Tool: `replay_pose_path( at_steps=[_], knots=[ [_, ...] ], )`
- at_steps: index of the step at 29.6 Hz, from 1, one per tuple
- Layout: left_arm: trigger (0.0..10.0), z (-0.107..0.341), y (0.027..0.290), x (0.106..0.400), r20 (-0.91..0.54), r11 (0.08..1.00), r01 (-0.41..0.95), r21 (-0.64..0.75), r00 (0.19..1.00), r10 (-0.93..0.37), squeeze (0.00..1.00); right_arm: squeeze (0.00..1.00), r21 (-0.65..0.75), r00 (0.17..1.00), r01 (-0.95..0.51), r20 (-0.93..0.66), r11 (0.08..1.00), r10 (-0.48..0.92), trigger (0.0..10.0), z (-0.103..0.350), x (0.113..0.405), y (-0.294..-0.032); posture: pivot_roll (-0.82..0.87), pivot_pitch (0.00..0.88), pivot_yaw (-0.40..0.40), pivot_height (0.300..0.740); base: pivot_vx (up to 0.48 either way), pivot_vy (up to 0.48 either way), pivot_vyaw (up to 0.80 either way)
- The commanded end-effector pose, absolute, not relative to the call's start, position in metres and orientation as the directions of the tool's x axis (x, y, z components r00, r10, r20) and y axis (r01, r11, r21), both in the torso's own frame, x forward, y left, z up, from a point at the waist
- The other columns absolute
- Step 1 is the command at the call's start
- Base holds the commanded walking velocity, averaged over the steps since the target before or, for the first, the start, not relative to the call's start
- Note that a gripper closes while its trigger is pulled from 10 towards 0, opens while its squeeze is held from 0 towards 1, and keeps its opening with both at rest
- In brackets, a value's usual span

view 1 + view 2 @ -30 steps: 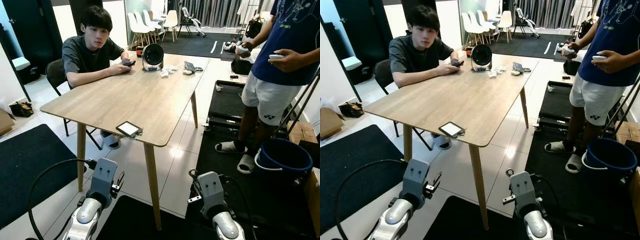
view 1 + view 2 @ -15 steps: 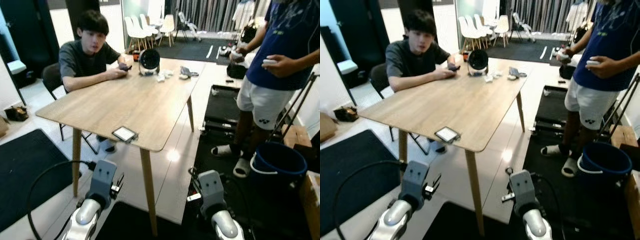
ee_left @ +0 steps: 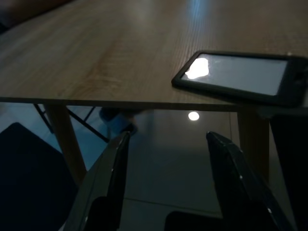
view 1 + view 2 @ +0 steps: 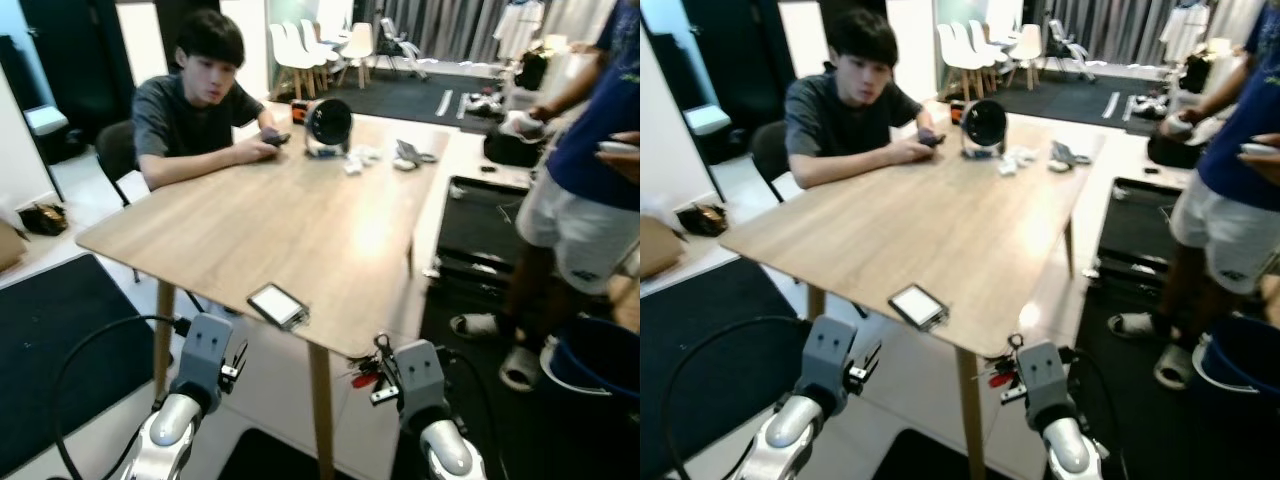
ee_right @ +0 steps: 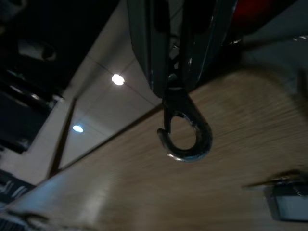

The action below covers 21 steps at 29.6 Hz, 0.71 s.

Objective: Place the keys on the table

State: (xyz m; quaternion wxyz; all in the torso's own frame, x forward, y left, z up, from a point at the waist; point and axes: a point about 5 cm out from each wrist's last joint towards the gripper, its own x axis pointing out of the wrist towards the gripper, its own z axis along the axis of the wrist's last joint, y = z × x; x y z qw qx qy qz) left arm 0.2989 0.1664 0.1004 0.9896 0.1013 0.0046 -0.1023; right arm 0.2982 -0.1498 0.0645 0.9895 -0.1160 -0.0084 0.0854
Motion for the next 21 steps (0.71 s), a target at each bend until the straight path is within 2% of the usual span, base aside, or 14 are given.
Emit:
replay_pose_path(
  at_steps=[1,14,21],
  knots=[
    [10.0,0.096,0.169,0.297,-0.056,0.957,0.203,0.207,0.979,-0.195,0.0,0.0,-0.232,0.984,-0.173,0.008,0.957,0.18,10.0,0.066,0.298,-0.148,0.02,0.087,0.014,0.74,0.0,0.0,0.0],
    [10.0,0.098,0.175,0.297,-0.055,0.959,0.2,0.201,0.98,-0.193,0.0,0.0,-0.236,0.984,-0.174,0.005,0.956,0.18,10.0,0.065,0.297,-0.149,0.02,0.081,0.013,0.74,0.0,0.0,0.0],
    [10.0,0.102,0.188,0.288,-0.063,0.943,0.242,0.23,0.97,-0.234,0.0,0.0,-0.24,0.985,-0.166,0.001,0.956,0.171,10.0,0.064,0.295,-0.152,0.03,0.085,0.015,0.74,0.0,0.0,0.0]
  ],
)
